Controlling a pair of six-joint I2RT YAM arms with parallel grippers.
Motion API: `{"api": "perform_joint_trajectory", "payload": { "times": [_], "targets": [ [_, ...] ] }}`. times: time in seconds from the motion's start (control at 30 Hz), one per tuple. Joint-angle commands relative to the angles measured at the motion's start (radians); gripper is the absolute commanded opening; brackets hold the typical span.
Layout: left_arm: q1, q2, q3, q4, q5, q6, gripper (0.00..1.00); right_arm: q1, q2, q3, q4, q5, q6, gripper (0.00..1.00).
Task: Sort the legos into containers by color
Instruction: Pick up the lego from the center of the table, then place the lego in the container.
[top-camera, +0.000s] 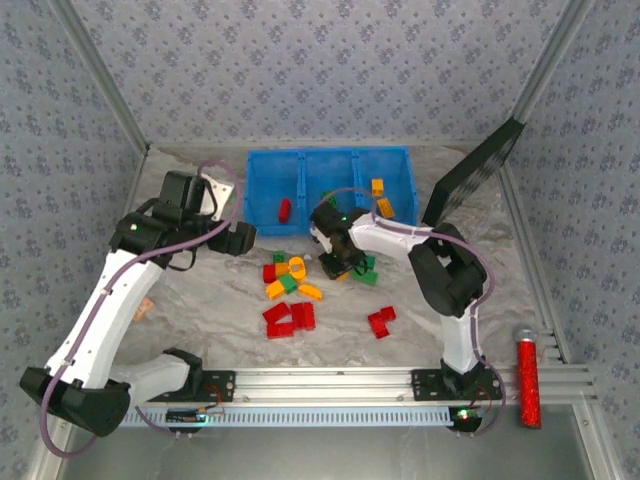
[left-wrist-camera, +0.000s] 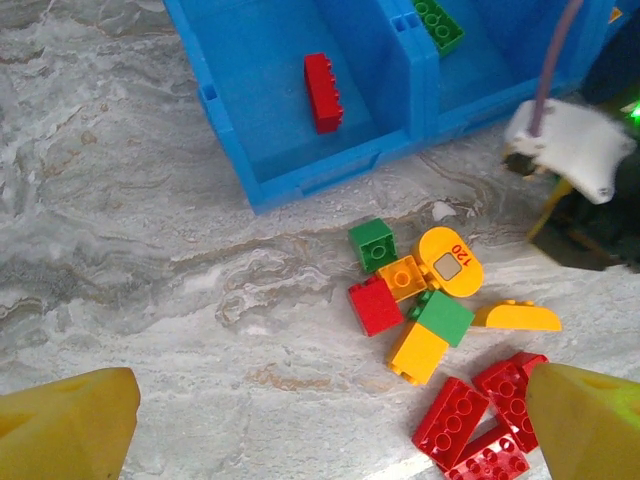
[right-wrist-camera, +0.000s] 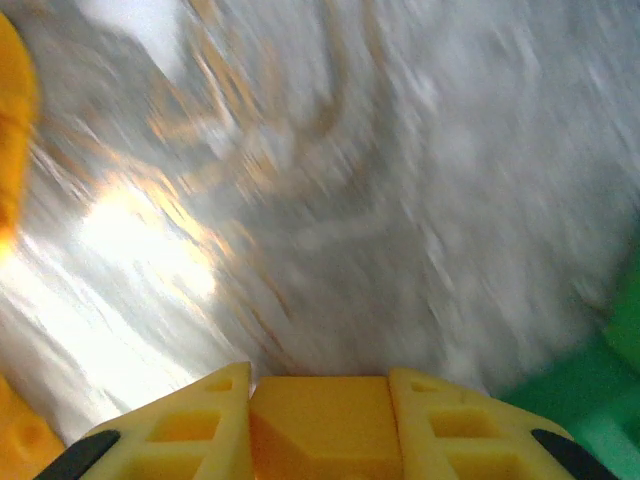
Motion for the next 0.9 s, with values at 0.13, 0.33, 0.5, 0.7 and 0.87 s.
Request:
{"api": "perform_joint_trajectory", "payload": {
  "times": [0.13, 0.33, 0.5, 0.7, 0.87],
  "targets": [
    [-0.001, 0.024, -0.072, 0.028, -0.027, -0.091, 0.99, -0.116, -0.227, 0.053, -0.177, 0.01, 0.012, 0.27],
    [-0.04, 0.052, -0.214, 0.144, -0.001, -0.226, 0.99, -0.282, -0.306, 0.104, -0.144, 0.068, -0.009, 0.28],
    [-0.098, 0.11, -0.292, 0.234, -0.011, -0.309, 0.96, -0.391, -0.293, 0.122, -0.004, 0.08, -0.006, 0.28],
    [-0.13, 0.169, -0.375, 0.308, -0.041, -0.357, 0.91, -0.445, -0.177, 0.239, 0.049, 0.08, -0.034, 0.28],
    [-0.144, 0.22, -0.402, 0.351, -0.08, -0.374, 0.88, -0.464, -0.083, 0.332, 0.077, 0.047, -0.04, 0.28]
  ]
}}
